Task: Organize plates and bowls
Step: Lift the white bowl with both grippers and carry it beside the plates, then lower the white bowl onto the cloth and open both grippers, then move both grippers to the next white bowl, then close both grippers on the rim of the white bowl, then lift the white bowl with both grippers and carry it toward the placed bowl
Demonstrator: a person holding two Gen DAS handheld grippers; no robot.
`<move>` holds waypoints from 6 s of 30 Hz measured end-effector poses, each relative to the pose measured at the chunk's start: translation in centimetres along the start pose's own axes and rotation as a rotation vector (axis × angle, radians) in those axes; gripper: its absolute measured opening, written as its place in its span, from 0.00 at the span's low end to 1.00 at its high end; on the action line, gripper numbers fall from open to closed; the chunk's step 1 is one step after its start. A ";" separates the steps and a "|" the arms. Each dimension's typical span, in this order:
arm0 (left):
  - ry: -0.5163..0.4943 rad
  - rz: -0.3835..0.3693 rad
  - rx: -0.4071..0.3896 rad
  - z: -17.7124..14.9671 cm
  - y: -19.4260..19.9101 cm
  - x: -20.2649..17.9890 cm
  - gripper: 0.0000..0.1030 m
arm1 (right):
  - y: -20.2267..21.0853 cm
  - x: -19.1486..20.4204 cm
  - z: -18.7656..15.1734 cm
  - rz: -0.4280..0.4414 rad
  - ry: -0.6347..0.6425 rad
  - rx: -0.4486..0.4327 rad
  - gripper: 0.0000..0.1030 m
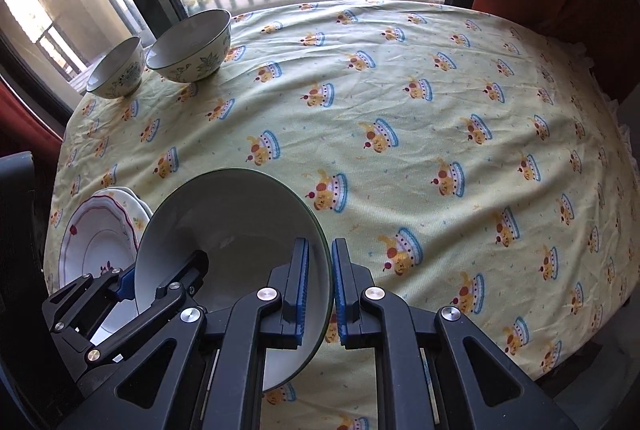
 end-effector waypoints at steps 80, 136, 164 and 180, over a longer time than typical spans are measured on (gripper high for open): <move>-0.038 0.055 -0.193 16.4 0.3 21.9 0.84 | -2.9 21.0 14.5 0.002 -0.039 -0.167 0.71; -0.001 0.067 -0.092 22.0 -8.1 26.7 0.22 | -13.2 27.5 21.4 -0.015 0.005 -0.082 0.15; -0.016 0.076 -0.177 14.8 1.2 18.6 0.22 | -2.0 19.9 14.0 0.017 -0.032 -0.173 0.15; 0.086 0.104 -0.193 9.8 4.6 8.3 0.23 | 2.5 10.0 10.5 0.079 0.071 -0.185 0.15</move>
Point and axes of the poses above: each gripper's, at about its wrist camera, not at the fingertips, and y roughly against the way its jaws point, x to its left, z to its top, the point moved 1 cm from there along -y, roughly the way its jaws point, and after that the axes turned 1 degree about z, right-handed, at the moved point
